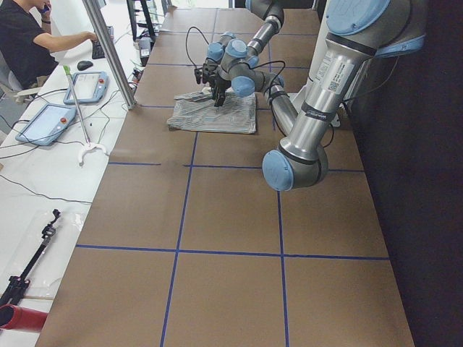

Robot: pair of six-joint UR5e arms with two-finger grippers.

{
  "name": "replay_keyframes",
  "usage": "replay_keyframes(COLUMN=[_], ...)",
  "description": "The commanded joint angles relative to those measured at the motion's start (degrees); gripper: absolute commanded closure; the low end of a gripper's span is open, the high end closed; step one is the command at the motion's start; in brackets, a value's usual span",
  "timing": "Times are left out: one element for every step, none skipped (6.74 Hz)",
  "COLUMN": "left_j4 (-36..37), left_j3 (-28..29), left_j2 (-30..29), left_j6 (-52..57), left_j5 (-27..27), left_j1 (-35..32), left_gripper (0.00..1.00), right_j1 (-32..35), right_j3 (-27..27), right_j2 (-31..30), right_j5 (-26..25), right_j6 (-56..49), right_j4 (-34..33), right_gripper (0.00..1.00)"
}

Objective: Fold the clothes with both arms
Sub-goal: 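Raise the right gripper toward the shirt's far end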

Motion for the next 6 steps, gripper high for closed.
replay_keyframes(left_j4=[0.0, -0.1, -0.1, -0.1, -0.1, 0.0], left_j3=[0.0, 0.0, 0.0, -0.1, -0.1, -0.3], left_j2=[0.0, -0.1, -0.1, -0.3, -0.3, -0.4], left_j6=[0.0, -0.1, -0.1, -0.1, -0.1, -0.1], left_j5=[-0.1, -0.1, -0.1, -0.1, -0.1, -0.1], left_j1=[0.0, 0.1, 0.1, 0.1, 0.0, 0.0], left_gripper=[0.0, 0.0, 0.0, 0.0, 0.0, 0.0], right_j1=[1.8, 3.8, 5.8, 7.7, 10.0, 11.2], right_j3=[-0.2, 0.0, 0.4, 0.4, 0.8, 0.5], right_j2=[-1.1, -2.4, -4.4, -6.5, -6.0, -3.7], right_j5=[0.1, 0.5, 0.9, 1.0, 2.4, 3.1], right_j6=[-2.4, -5.2, -8.6, -12.0, -13.3, -12.9], right_j4=[-0.1, 0.0, 0.4, 0.6, 0.4, 0.4], right_gripper=[0.0, 0.0, 0.0, 0.0, 0.0, 0.0])
